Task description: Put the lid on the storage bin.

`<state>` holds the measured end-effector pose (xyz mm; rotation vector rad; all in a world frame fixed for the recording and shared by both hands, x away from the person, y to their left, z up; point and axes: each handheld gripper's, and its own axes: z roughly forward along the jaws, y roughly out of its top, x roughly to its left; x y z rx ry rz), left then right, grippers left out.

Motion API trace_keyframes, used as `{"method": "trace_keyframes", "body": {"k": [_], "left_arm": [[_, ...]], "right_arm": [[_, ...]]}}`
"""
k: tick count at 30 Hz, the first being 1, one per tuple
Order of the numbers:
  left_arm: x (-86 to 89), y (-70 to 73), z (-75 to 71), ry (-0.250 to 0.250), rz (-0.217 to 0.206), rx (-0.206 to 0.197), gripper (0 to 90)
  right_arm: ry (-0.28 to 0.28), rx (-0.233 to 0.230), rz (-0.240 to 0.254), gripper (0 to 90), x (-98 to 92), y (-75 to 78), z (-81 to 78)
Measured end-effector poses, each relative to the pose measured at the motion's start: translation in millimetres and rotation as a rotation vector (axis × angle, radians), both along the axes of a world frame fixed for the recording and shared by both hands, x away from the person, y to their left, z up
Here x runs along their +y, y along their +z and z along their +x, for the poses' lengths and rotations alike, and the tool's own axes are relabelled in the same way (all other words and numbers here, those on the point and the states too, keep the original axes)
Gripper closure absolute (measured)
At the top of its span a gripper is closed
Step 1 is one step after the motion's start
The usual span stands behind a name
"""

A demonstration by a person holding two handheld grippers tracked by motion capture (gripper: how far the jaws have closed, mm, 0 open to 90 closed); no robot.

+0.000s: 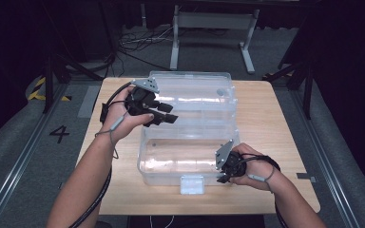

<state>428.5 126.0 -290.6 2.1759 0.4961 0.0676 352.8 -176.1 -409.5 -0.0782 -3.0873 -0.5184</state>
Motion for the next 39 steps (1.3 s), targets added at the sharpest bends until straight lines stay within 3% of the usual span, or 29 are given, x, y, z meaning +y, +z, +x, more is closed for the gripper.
{"method": "trace_keyframes", "body": {"k": [18,39], "left_arm": [[-18.7,3.8,29.4,-0.002,-0.006,0.022,53.8],[-37.8,-15.0,50.6,0.040,0.031,0.048,53.8]], "right_arm": [[-0.013,0.006,0.012,82.4,-0.1,-1.7,-0.4],[-0.012,0.013,0.018,85.6,1.8,-11.2,2.5]]}}
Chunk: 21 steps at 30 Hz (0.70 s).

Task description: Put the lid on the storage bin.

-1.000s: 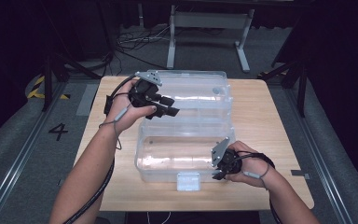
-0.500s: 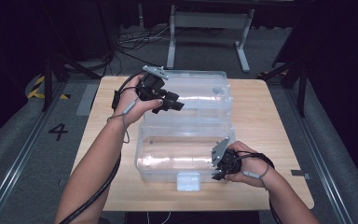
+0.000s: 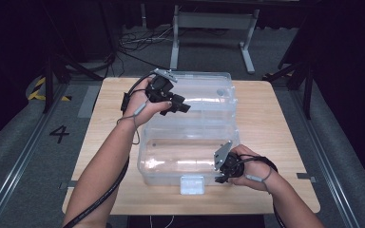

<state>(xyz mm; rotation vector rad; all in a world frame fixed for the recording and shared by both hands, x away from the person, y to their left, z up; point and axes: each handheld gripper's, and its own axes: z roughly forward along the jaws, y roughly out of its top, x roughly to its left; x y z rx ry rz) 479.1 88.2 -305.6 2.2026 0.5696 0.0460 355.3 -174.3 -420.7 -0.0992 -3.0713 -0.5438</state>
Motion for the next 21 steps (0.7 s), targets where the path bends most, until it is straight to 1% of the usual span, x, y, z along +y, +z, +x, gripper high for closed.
{"method": "trace_keyframes", "body": {"k": [4,8,9,12,17,19,20,21], "left_arm": [[-2.9,-1.6,1.8,-0.001,0.008,0.008,53.9],[-4.7,-2.7,3.5,0.001,0.016,0.007,53.9],[-5.7,-3.3,3.8,-0.001,0.016,0.012,53.9],[-9.4,-4.7,4.6,0.000,0.033,0.011,54.0],[-13.6,-6.2,5.6,-0.008,0.046,0.020,56.4],[-15.8,-8.2,5.9,-0.013,0.064,0.021,58.0],[-16.3,-8.7,6.1,-0.013,0.075,0.016,58.8],[-16.6,-9.3,6.3,-0.013,0.078,0.008,59.9]], "right_arm": [[0.001,0.001,-0.003,85.8,0.1,0.2,0.3],[0.004,-0.001,-0.008,86.1,0.3,0.5,0.1],[0.003,-0.002,-0.010,86.2,0.3,0.6,-0.1],[0.002,-0.007,-0.006,86.4,0.4,0.2,-0.6],[0.005,-0.009,-0.006,86.4,0.3,0.2,-0.6],[0.006,-0.009,-0.005,86.4,0.2,0.2,-0.5],[0.009,-0.009,-0.003,86.4,0.2,0.0,-0.3],[0.009,-0.009,-0.003,86.4,0.2,0.0,-0.4]]}}
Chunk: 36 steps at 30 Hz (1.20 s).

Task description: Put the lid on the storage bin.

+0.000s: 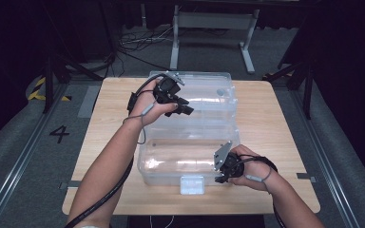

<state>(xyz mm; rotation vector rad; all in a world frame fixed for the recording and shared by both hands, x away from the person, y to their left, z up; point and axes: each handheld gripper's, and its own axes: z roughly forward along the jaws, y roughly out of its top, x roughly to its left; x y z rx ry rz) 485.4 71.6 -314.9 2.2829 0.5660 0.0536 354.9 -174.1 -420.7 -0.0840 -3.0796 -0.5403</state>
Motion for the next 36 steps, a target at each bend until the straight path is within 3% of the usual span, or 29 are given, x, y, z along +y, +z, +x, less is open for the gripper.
{"method": "trace_keyframes", "body": {"k": [7,10,36], "left_arm": [[2.5,-0.1,0.6,-0.009,0.013,-0.028,76.6],[2.8,-0.5,0.9,-0.021,0.009,-0.026,78.9],[0.8,9.5,-16.6,-0.075,0.042,-0.031,82.6]], "right_arm": [[-0.002,0.005,0.000,86.3,-0.3,-0.1,0.3],[-0.002,0.007,-0.002,86.2,-0.2,-0.1,0.4],[0.002,0.004,0.008,86.0,-0.7,-0.6,0.4]]}}
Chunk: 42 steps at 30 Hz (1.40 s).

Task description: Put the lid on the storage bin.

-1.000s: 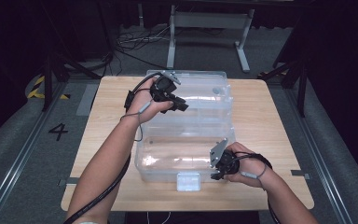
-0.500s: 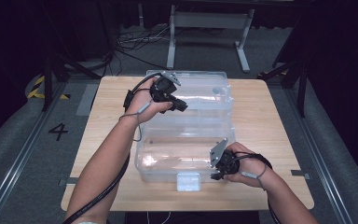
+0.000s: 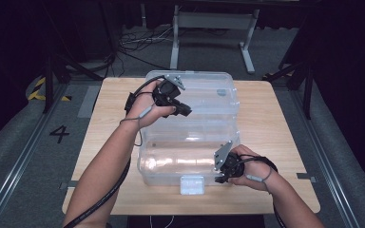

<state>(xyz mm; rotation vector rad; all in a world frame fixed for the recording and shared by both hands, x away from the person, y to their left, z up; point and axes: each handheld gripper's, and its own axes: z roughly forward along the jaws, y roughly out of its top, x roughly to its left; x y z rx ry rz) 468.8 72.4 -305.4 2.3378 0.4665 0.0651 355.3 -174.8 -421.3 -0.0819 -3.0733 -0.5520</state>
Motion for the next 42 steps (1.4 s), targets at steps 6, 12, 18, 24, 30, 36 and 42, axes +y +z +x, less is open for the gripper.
{"method": "trace_keyframes", "body": {"k": [6,12,18,24,30,36,42], "left_arm": [[-0.6,2.7,-5.9,-0.016,0.012,-0.006,83.1],[-1.1,4.3,-12.2,-0.028,0.019,-0.015,83.5],[-0.8,5.9,-20.5,-0.048,0.026,-0.021,84.1],[-1.1,6.7,-27.0,-0.061,0.034,-0.028,84.5],[-1.3,7.3,-31.8,-0.073,0.042,-0.032,84.8],[-2.0,7.9,-36.1,-0.085,0.051,-0.031,85.1],[-3.3,8.4,-40.3,-0.101,0.064,-0.034,85.5]], "right_arm": [[0.000,-0.003,0.000,86.0,-0.1,0.2,-0.1],[0.001,-0.005,-0.003,86.0,-0.2,0.8,-0.4],[0.000,-0.002,0.002,85.9,-0.4,1.1,-0.5],[-0.001,-0.005,0.013,85.9,-1.3,2.6,-1.1],[-0.003,-0.004,0.015,85.6,-1.3,3.3,-1.4],[-0.002,-0.017,0.013,85.5,-1.2,3.7,-2.1],[-0.003,-0.018,0.012,85.3,-1.1,3.7,-2.4]]}}
